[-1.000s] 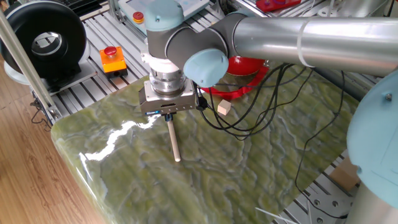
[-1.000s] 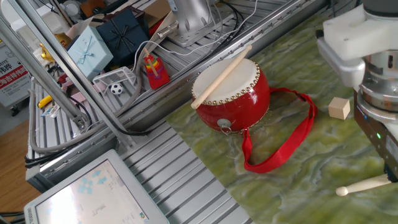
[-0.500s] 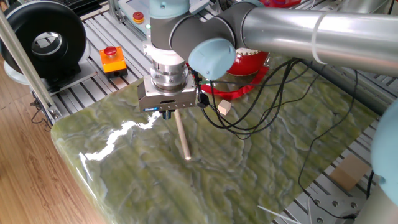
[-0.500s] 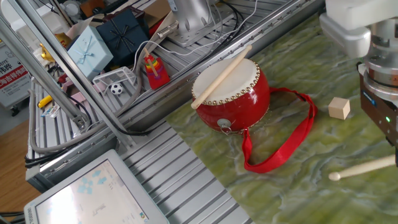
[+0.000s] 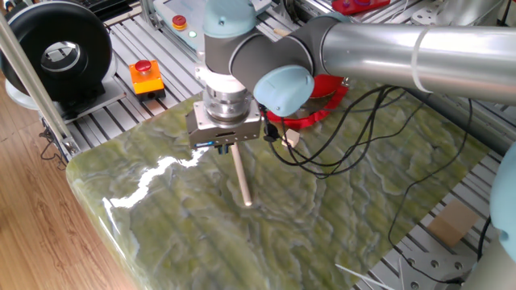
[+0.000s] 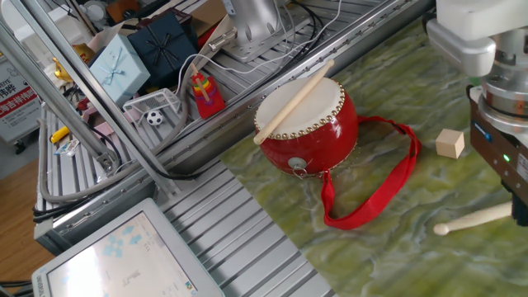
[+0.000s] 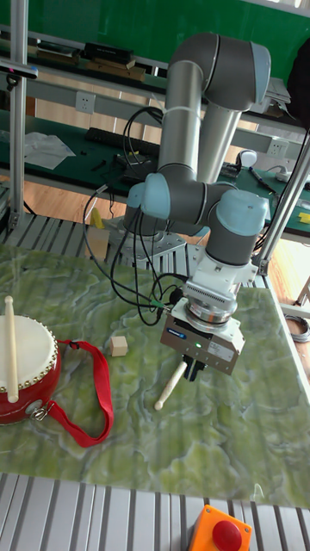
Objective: Play the drum
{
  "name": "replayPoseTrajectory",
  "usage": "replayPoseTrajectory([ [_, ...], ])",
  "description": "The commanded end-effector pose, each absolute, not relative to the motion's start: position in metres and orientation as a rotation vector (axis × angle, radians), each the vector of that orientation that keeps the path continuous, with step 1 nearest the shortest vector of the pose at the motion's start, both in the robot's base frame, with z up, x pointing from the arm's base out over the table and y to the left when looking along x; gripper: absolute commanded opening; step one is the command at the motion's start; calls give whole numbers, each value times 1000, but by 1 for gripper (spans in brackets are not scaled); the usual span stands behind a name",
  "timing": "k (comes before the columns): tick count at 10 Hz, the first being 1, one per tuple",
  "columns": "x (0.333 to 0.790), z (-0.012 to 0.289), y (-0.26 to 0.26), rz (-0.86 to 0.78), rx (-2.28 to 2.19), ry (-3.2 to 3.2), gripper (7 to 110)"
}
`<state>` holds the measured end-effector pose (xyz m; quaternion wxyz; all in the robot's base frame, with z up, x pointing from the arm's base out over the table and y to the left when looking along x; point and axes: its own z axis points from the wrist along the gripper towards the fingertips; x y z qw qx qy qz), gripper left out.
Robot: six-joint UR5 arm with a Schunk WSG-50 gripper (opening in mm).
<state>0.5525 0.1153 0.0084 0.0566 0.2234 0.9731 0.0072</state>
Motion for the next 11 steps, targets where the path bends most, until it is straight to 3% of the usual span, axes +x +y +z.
replayPoseTrajectory([
  [1, 547, 6, 98, -28, 640, 2951, 7],
  [8, 547, 8, 110, 98, 791, 2926, 7],
  [9, 552, 8, 108, 107, 756, 2910, 44],
  [11, 552, 8, 100, 61, 766, 2906, 44],
])
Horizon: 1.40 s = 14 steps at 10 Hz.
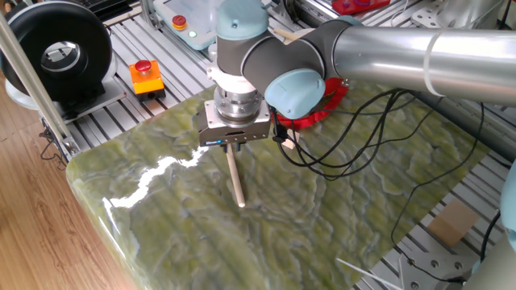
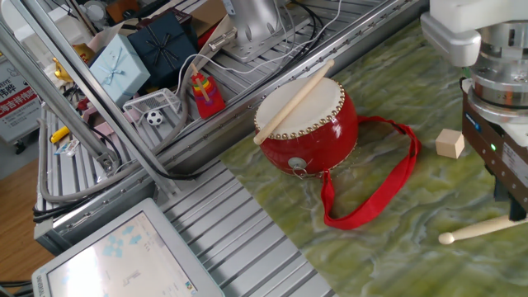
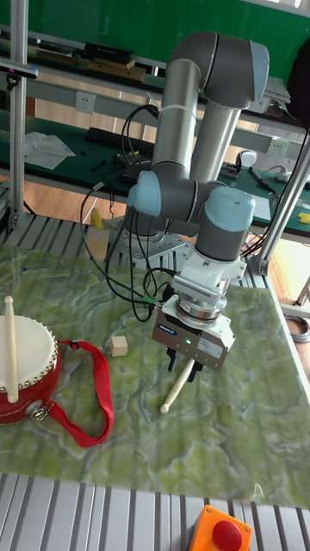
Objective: Play the drum
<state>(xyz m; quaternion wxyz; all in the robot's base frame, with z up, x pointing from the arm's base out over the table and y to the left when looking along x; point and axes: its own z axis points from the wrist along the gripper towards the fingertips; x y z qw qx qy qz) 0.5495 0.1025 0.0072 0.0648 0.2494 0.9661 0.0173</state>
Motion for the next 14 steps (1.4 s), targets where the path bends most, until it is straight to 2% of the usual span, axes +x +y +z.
replayPoseTrajectory([
  [1, 550, 8, 97, 46, 775, 2907, 44],
  [7, 522, 6, 123, 38, 857, 2922, 44],
  [12, 528, -2, 130, 73, 853, 2903, 44],
  [13, 528, -3, 129, 70, 850, 2903, 22],
  [14, 529, -4, 127, 63, 845, 2904, 22],
])
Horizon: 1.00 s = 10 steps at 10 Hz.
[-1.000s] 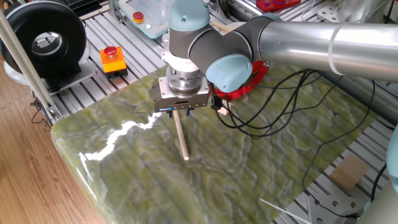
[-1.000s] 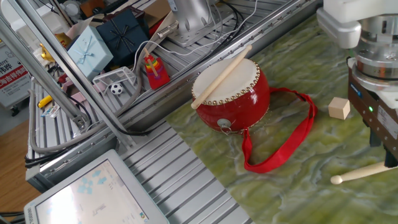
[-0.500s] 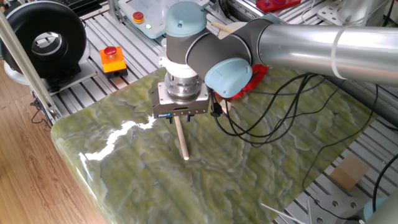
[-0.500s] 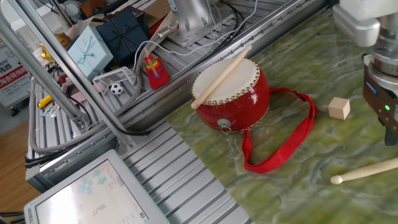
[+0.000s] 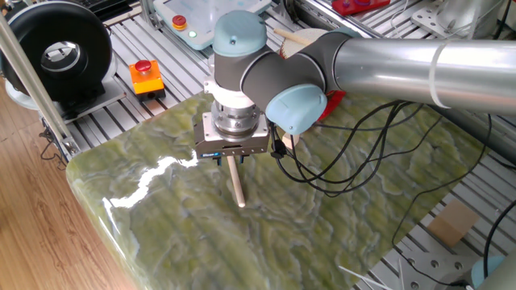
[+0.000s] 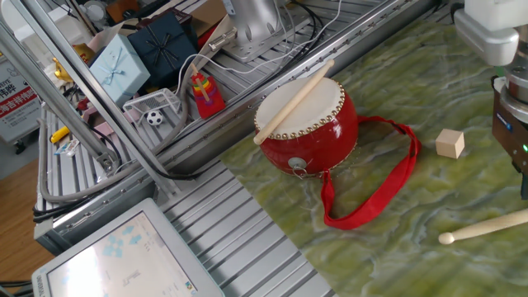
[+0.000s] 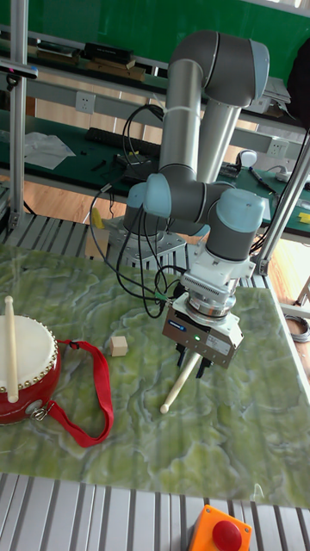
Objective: Play the drum
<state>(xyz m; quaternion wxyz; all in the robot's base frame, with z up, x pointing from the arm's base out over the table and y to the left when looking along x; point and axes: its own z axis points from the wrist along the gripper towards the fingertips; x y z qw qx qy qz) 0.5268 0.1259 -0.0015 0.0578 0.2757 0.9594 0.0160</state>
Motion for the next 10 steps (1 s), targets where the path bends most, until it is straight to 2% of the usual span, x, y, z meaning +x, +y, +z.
replayPoseTrajectory([
  [1, 530, -4, 125, 63, 840, 2905, 22],
  [10, 535, -7, 122, 56, 823, 2913, 22],
])
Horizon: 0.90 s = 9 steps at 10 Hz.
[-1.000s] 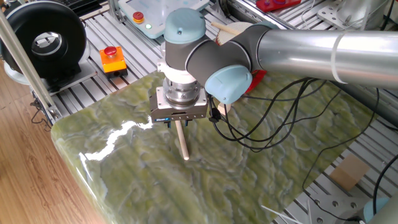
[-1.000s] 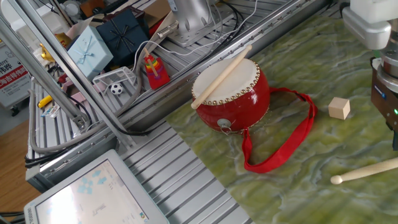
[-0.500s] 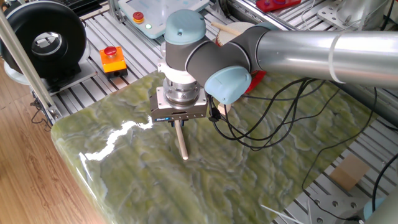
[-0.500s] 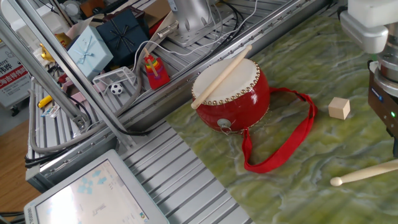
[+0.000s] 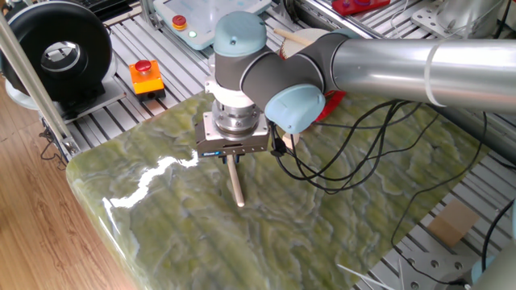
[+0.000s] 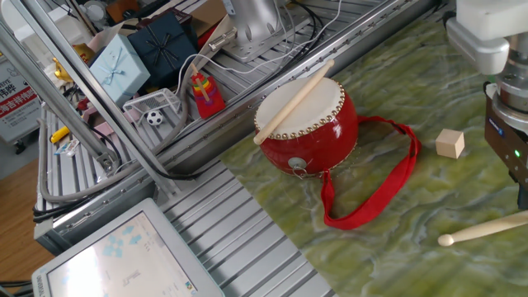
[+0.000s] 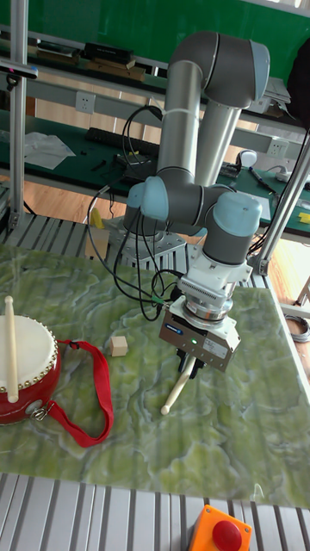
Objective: Play the drum
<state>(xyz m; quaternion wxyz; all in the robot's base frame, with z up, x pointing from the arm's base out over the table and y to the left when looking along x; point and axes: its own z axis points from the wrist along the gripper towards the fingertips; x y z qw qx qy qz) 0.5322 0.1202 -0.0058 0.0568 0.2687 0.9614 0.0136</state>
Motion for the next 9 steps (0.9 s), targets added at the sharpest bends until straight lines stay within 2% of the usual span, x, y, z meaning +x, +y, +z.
replayPoseTrajectory([
  [1, 537, -8, 123, 62, 815, 2910, 22],
  [9, 532, -9, 119, 28, 869, 2915, 22],
])
